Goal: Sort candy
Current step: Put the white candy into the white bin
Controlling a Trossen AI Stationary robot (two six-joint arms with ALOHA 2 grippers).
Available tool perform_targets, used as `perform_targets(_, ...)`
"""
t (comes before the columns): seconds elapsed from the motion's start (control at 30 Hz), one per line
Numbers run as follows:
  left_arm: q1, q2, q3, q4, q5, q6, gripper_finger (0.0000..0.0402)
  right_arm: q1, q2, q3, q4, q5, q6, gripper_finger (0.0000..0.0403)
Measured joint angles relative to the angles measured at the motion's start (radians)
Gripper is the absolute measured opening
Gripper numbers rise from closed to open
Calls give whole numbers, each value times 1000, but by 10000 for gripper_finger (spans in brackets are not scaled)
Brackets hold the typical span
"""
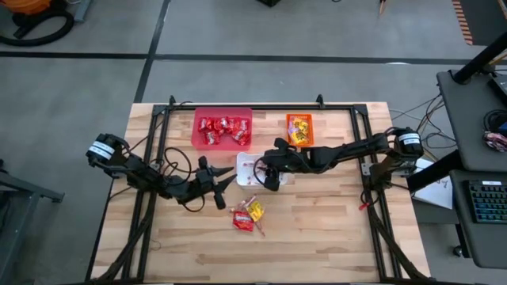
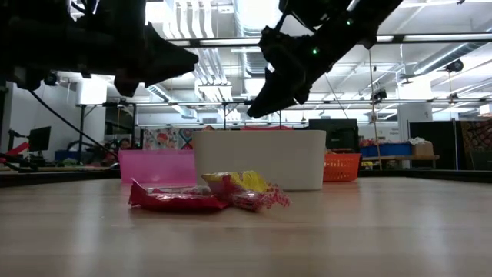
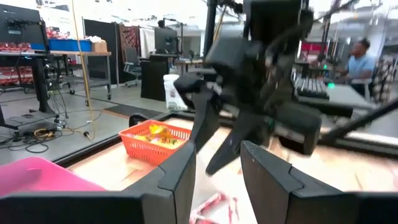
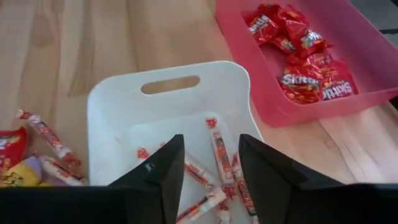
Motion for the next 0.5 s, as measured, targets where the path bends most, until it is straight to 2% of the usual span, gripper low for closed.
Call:
perform_targets(0.17, -6, -9, 0, -117, 9, -15, 111, 23, -12, 27, -24, -8, -4, 160)
perform_targets(0.37, -47, -96, 0, -385, 82, -97, 111, 61, -42, 91, -178, -10, -7, 163)
perform_targets(0.5, -72, -163, 0, -577, 93, -183, 111, 87, -66, 122, -244, -10, -21, 162)
